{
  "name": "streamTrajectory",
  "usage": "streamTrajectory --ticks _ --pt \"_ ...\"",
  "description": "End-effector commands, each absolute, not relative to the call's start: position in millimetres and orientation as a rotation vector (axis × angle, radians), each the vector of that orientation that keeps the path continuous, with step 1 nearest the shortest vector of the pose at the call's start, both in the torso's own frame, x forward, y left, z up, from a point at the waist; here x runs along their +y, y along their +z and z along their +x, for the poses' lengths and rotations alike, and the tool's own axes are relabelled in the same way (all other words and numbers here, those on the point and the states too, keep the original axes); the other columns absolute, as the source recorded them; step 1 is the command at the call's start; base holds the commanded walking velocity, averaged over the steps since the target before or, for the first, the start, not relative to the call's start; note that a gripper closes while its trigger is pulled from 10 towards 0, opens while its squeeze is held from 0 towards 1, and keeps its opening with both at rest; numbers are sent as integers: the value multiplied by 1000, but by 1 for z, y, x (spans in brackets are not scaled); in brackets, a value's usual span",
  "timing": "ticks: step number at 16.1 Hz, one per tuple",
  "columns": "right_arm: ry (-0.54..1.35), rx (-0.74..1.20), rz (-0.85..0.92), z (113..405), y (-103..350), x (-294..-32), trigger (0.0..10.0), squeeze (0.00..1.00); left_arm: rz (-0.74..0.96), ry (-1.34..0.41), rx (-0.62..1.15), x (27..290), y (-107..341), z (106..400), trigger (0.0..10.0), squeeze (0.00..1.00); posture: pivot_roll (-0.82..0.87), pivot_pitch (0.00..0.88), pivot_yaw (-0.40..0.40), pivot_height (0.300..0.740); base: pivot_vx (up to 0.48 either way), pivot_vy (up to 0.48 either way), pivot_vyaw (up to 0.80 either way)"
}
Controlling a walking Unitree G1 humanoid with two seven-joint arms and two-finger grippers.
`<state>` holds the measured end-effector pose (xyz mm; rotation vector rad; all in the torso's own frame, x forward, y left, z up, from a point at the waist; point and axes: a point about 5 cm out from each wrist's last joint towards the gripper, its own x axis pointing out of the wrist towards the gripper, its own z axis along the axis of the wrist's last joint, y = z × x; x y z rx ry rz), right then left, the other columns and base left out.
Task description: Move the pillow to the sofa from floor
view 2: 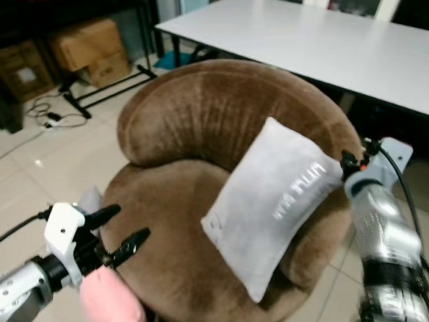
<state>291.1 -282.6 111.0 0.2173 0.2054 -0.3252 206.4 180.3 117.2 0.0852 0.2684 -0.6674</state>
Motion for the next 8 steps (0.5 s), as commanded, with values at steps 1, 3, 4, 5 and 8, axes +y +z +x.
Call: streamTrajectory --ticks 1,3,4,5,8 --pt "-256 159 159 295 127 -271 10000 1000 100 -667 241 180 120 208 10000 0 -1 0 0 740 0 0 0" --pt "-135 78 68 281 145 -243 10000 1000 159 -588 172 180 127 214 10000 0 -15 0 4 740 0 0 0" --pt "-75 20 39 271 157 -213 10000 0 221 -457 129 185 131 222 10000 0 -22 0 6 740 0 0 0" --pt "-77 16 24 269 159 -207 10000 0 223 -424 124 186 132 224 10000 0 -22 0 6 740 0 0 0" --pt "-23 100 83 270 146 -163 10000 0 232 -297 73 182 140 228 10000 0 -7 0 -14 740 0 0 0"
